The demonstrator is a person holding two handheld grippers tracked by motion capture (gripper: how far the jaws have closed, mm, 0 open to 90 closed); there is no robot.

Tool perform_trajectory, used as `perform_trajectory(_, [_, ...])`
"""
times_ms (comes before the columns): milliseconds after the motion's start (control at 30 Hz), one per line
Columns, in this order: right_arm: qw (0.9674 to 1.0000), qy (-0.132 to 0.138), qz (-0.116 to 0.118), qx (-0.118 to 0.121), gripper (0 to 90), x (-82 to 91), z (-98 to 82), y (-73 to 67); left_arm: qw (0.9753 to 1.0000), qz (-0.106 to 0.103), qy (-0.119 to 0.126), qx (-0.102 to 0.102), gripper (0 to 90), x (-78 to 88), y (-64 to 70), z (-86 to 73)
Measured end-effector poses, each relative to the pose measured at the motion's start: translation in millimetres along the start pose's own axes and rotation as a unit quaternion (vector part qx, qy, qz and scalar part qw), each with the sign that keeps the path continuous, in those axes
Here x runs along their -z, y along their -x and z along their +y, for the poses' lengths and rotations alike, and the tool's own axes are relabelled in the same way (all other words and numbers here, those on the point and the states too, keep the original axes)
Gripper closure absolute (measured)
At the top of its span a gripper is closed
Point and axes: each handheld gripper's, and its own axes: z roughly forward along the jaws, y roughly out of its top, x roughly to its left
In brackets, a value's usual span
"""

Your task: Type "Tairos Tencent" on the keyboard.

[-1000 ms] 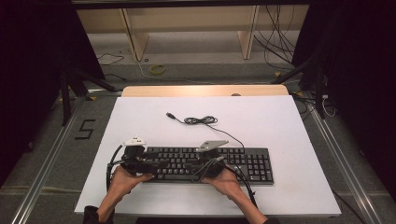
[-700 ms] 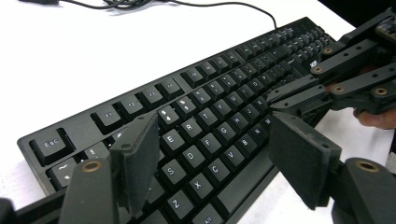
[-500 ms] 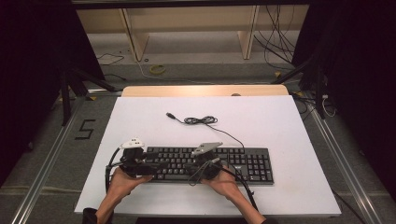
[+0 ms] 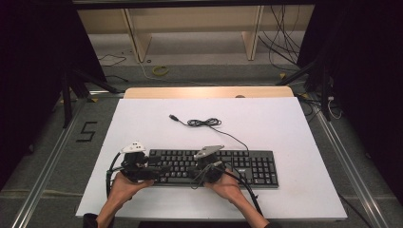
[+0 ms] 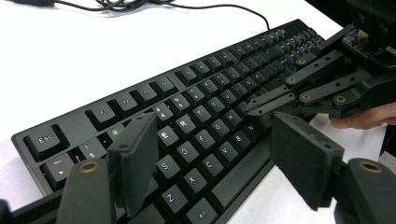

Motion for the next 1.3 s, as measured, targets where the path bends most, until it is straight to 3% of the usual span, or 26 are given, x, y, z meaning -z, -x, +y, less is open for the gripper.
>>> perform_trajectory(500, [1.0,-0.005,0.002,-0.002,89.7,-2.6,-1.8,-0.8,1.0,0.0,-0.001,0.0,31.9,-1.3,-0.3,-1.3])
perform_trajectory(767, [0.9995,0.019,0.017,-0.016,80.4,9.6,1.9,2.8,1.0,0.0,-0.002,0.002,32.0,-2.0,-0.6,-1.6])
perform_trajectory(1300, [0.9985,0.046,0.026,-0.017,66.4,21.9,3.8,4.1,0.9999,-0.002,-0.011,-0.006,32.1,-2.6,0.6,-0.5])
